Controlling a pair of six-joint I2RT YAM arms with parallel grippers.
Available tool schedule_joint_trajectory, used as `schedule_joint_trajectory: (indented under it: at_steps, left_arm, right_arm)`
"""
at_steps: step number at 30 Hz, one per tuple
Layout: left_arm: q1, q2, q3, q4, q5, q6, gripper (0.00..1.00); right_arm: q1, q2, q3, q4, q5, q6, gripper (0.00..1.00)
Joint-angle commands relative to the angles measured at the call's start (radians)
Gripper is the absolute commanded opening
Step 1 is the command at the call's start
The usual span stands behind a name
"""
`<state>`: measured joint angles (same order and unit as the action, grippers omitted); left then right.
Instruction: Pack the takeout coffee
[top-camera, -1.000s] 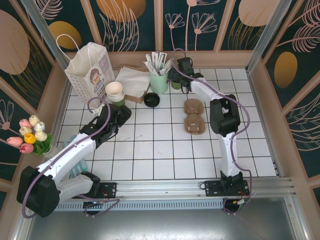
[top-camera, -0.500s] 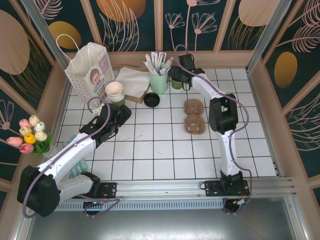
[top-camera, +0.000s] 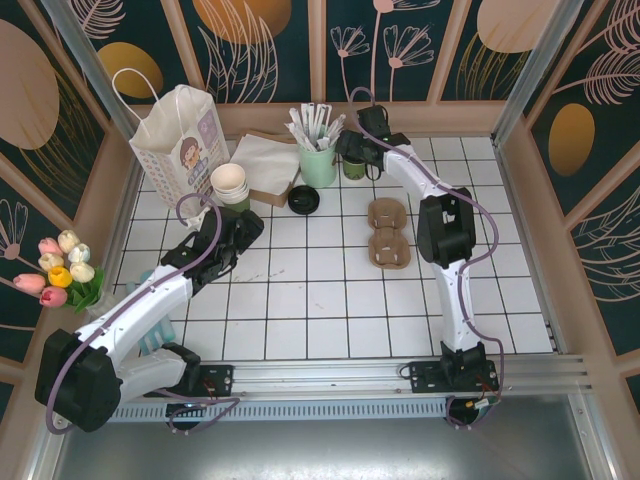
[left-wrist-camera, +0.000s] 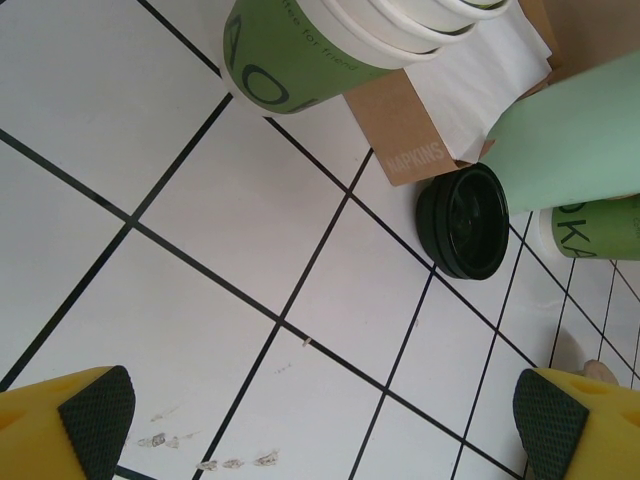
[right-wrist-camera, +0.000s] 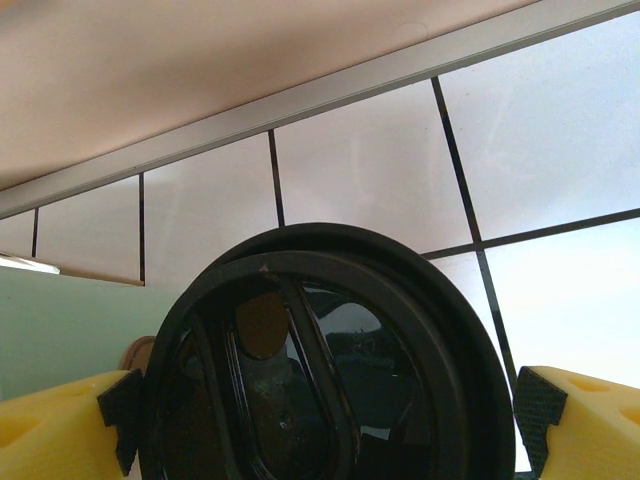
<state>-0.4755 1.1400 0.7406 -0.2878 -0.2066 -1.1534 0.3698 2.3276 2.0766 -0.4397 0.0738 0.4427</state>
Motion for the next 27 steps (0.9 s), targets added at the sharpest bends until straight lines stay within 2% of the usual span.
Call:
schedule_joint_trajectory:
  at_steps: [1, 22, 27]
  left_arm:
    - [0.009, 0.000, 0.010, 0.021, 0.007, 0.006, 0.99]
    - [0.012, -0.017, -0.007, 0.030, 0.012, -0.004, 0.99]
    - [0.020, -0.039, 0.017, 0.005, 0.003, 0.013, 0.98]
  right_arm:
    - [0.004, -0.013, 0.034, -0.019, -0.003, -0.023, 0.96]
    - [0.007, -0.269, -0.282, 0.170, 0.043, -0.061, 0.98]
    - [0.012, -0.400, -0.446, 0.295, 0.075, -0.056, 0.99]
